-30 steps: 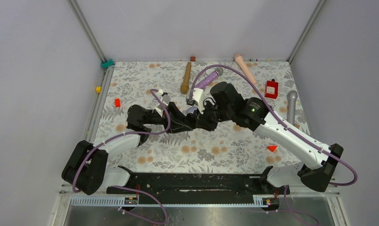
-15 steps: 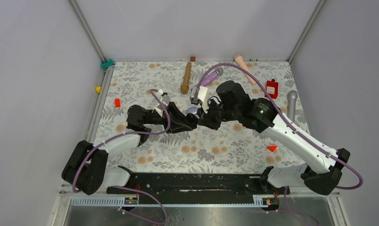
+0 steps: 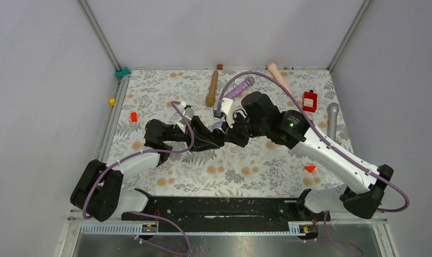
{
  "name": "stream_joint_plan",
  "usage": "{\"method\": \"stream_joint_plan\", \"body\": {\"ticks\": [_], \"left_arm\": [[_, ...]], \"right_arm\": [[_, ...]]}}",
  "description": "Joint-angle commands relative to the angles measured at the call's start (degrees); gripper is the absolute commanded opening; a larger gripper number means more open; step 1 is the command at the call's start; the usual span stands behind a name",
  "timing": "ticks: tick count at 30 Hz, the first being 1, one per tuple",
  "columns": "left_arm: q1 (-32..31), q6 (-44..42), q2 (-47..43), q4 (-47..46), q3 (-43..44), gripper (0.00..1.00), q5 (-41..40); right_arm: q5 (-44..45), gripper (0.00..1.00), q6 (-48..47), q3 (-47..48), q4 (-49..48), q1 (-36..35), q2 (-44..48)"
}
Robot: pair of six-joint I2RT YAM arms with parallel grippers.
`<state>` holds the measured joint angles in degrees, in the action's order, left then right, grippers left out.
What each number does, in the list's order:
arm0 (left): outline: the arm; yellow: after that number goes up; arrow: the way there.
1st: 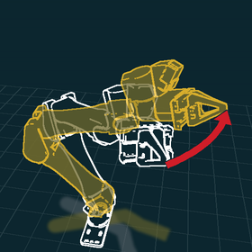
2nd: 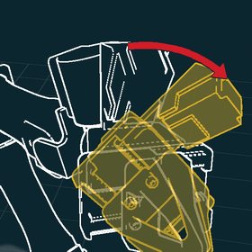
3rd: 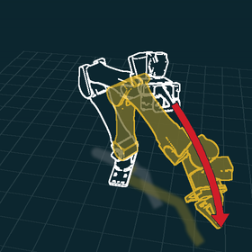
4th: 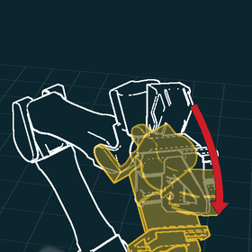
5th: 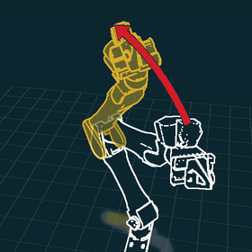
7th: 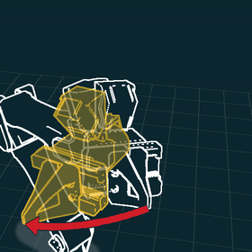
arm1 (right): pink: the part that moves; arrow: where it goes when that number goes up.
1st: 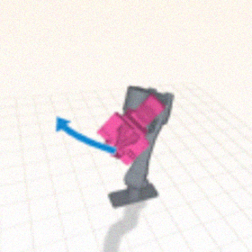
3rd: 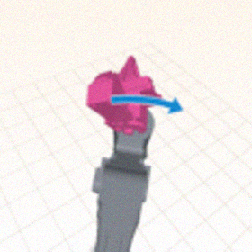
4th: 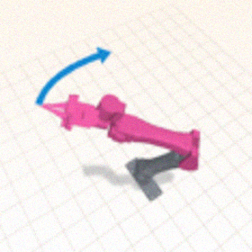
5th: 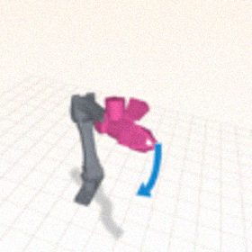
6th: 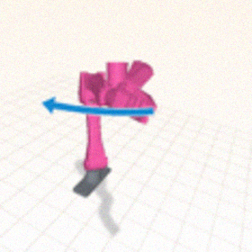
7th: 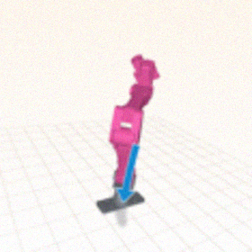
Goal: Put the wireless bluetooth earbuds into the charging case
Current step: Place the earbud in the charging case.
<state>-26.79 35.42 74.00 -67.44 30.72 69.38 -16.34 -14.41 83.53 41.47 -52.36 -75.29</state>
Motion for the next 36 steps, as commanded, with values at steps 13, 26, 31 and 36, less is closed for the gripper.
{"method": "stream_joint_plan", "body": {"ticks": [13, 26, 31, 36], "left_arm": [[0.3, 0.5, 0.6, -4.3, 1.0, 0.0, 0.4], [0.3, 0.8, 0.3, -4.7, 0.9, 0.0, 0.7], [0.3, 0.8, -0.2, -4.8, 0.9, 0.0, 0.7], [0.3, 1.0, -0.5, -4.9, 0.9, 0.0, 0.8]], "right_arm": [[-4.9, 0.1, 1.8, 2.0, -1.8, -0.6, -1.5], [7.6, 0.2, -3.7, 5.1, 1.1, -0.7, 4.7], [22.6, 0.31, -8.6, 2.9, -1.3, -0.3, 8.0], [22.9, 0.98, -9.5, -1.7, -7.6, 7.9, 10.5]]}}
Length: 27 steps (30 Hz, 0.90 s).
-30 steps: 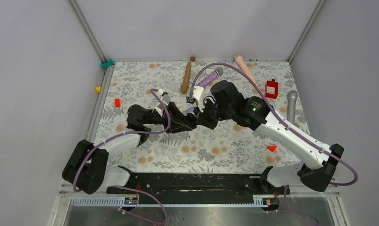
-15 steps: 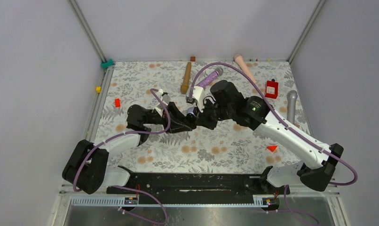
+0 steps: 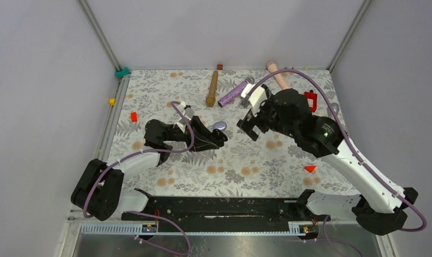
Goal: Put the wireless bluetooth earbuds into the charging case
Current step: Place the earbud in the charging case, then pick up the earbud from the center of the board.
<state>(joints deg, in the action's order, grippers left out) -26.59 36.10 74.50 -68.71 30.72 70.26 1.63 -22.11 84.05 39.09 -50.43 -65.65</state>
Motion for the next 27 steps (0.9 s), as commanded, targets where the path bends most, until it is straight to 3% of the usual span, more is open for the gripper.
{"method": "stream_joint_plan", "body": {"ticks": [1, 8, 15, 21, 27], "left_arm": [[0.1, 0.4, -1.1, -3.7, 0.9, 0.0, 0.0], [0.1, 0.5, -1.5, -4.0, 0.8, 0.0, 0.2], [0.1, 1.8, -1.2, -5.9, 0.6, 0.0, 0.4], [0.1, 3.6, -0.6, -8.7, 0.4, 0.0, 0.6], [0.0, 3.9, -0.6, -9.2, 0.5, 0.0, 0.8]], "right_arm": [[3.8, 0.99, -1.6, -2.3, -5.6, 8.3, 0.4], [2.9, 0.99, -2.7, -3.2, -8.7, 25.0, -10.6], [8.3, 0.99, -1.3, 5.9, -5.0, 36.7, -31.8], [5.2, 0.87, 2.2, 19.0, 6.3, 42.1, -48.4], [5.0, 0.74, 3.8, 25.4, 11.2, 43.2, -57.1]]}}
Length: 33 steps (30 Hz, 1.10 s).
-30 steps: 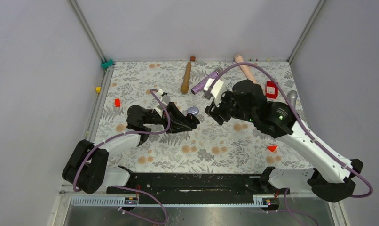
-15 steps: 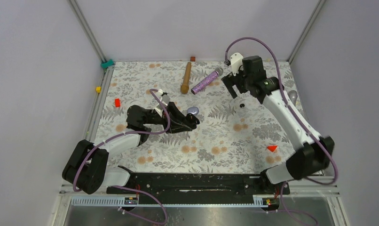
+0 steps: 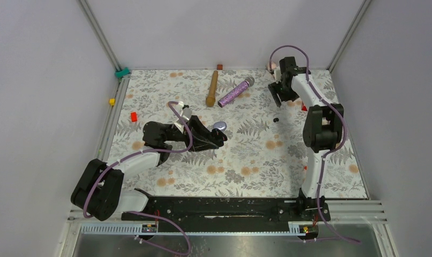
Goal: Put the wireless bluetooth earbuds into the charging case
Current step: Pick up the earbud from the center of the board.
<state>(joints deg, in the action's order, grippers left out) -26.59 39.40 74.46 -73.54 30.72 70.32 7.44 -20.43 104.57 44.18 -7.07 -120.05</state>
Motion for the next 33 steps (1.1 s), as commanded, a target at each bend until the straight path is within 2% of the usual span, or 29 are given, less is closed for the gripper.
{"method": "stream_joint_plan", "body": {"ticks": [1, 6, 10, 19, 25, 33], "left_arm": [[0.1, 0.7, -0.5, -4.3, 0.5, 0.0, 0.7], [0.1, 0.8, -0.6, -4.5, 0.5, 0.0, 0.8], [0.1, 0.9, -0.6, -4.6, 0.4, 0.0, 0.8], [0.1, 1.1, -0.3, -4.9, 0.5, 0.0, 0.9], [0.0, 1.2, 0.0, -5.0, 0.5, 0.0, 0.9], [0.1, 1.5, 0.3, -5.3, 0.5, 0.0, 0.9]], "right_arm": [[-1.1, 0.7, 2.3, 5.9, 7.5, -0.1, -4.4], [-2.2, 0.59, 3.1, 10.4, 11.5, 0.0, -9.4], [-2.7, 0.58, 3.3, 13.0, 14.4, 0.1, -12.4], [-3.3, 0.42, 2.4, 17.1, 21.2, -0.1, -17.5], [-3.9, 0.38, 1.2, 14.7, 21.5, -0.6, -17.4], [0.3, 0.37, -1.7, 7.5, 17.9, -2.8, -13.7]]}}
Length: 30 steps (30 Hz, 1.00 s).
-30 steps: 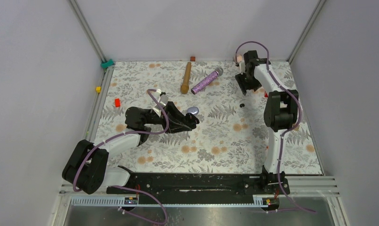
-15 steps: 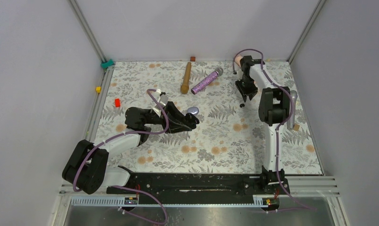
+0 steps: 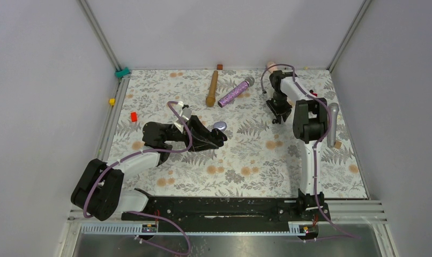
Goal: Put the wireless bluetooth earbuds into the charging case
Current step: Pick up the earbud from the center of the board.
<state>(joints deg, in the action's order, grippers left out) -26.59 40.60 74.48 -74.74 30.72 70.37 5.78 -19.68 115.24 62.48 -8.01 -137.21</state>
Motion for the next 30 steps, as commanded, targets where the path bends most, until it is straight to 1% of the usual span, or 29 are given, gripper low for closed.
{"method": "stream_joint_plan", "body": {"ticks": [1, 7, 19, 30], "left_arm": [[0.0, 0.3, 0.3, -4.1, 0.6, 0.0, 0.9], [0.1, 0.4, 0.3, -4.2, 0.6, 0.0, 0.9], [0.0, 0.7, 0.5, -4.4, 0.6, 0.0, 0.9], [0.1, 1.0, 0.3, -4.6, 0.7, 0.0, 1.0]], "right_arm": [[2.7, 0.37, -2.9, -4.1, -1.1, -2.2, 3.9], [6.4, 0.37, -5.4, -7.9, -3.8, -4.2, 6.1], [10.1, 0.37, -9.1, -10.8, -3.9, -7.9, 9.0], [11.6, 0.36, -9.2, -14.1, -2.3, -14.5, 10.6]]}}
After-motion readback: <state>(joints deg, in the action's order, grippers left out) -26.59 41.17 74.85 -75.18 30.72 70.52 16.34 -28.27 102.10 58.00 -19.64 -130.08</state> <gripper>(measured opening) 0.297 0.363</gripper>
